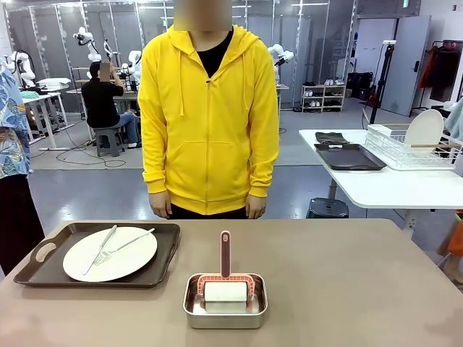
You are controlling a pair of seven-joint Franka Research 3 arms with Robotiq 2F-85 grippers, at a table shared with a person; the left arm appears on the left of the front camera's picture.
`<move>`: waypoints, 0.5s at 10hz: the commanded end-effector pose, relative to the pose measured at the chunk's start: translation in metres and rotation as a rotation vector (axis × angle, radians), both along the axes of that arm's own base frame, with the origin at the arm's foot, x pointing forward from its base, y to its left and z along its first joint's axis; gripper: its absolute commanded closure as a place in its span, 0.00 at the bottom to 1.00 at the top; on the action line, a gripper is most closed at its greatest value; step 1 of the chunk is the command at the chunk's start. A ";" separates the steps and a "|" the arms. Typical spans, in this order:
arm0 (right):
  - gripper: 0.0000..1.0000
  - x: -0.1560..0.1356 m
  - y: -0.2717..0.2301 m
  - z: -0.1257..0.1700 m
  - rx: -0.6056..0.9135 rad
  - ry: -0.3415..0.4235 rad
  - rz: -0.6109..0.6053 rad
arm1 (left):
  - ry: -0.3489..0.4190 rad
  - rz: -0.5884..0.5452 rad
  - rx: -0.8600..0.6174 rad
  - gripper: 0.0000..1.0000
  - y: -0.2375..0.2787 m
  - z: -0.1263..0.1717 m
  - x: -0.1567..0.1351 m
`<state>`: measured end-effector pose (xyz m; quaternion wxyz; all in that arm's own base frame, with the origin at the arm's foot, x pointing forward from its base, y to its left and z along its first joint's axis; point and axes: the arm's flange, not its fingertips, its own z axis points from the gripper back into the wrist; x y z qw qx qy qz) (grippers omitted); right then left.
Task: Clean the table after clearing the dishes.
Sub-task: When the right (or left) Handle tray is removed, use the right hand (or left hand) to clean the right (or left) side of the table with the Lint Roller.
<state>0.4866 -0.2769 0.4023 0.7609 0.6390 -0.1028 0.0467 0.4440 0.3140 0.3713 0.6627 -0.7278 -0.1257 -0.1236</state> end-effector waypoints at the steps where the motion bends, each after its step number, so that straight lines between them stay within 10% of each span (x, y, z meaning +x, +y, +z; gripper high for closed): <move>1: 0.04 -0.008 0.016 0.008 0.014 0.000 0.026 | -0.016 0.017 0.004 0.00 -0.001 0.003 -0.005; 5: 0.04 -0.008 0.016 0.008 0.014 0.000 0.026 | -0.016 0.017 0.004 0.00 -0.001 0.003 -0.005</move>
